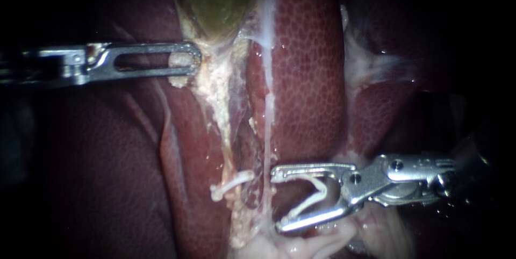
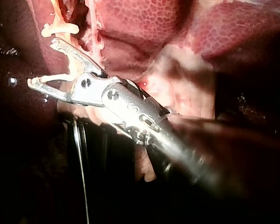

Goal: Clipping second clip left tube

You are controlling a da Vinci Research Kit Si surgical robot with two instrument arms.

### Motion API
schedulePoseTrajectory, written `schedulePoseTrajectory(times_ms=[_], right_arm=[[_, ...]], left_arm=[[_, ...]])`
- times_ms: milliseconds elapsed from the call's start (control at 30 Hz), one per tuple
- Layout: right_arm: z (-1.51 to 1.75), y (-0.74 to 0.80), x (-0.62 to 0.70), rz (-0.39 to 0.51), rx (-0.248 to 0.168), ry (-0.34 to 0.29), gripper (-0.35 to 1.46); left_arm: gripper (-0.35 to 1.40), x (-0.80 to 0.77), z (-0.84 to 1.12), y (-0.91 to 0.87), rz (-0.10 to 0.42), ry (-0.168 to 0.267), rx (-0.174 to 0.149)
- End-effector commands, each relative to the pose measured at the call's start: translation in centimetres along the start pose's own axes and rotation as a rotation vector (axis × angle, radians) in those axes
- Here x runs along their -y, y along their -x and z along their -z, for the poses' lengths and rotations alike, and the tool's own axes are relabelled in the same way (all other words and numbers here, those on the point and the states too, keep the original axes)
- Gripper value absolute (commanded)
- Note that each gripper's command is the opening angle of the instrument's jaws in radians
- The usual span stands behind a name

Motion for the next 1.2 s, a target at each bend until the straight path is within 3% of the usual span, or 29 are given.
schedulePoseTrajectory(times_ms=[33,500,1200], right_arm=[[0.0,0.0,0.0,0.0,0.0,0.0,0.6],[0.0,0.0,0.0,0.0,0.0,0.0,0.6],[-0.16,-0.02,-0.06,-0.001,-0.001,0.009,0.6]], left_arm=[[-0.35,0.0,0.04,0.03,0.003,-0.002,0.007],[-0.35,0.11,0.48,0.36,0.019,-0.009,0.064],[-0.35,0.13,0.51,0.35,0.02,-0.009,0.067]])
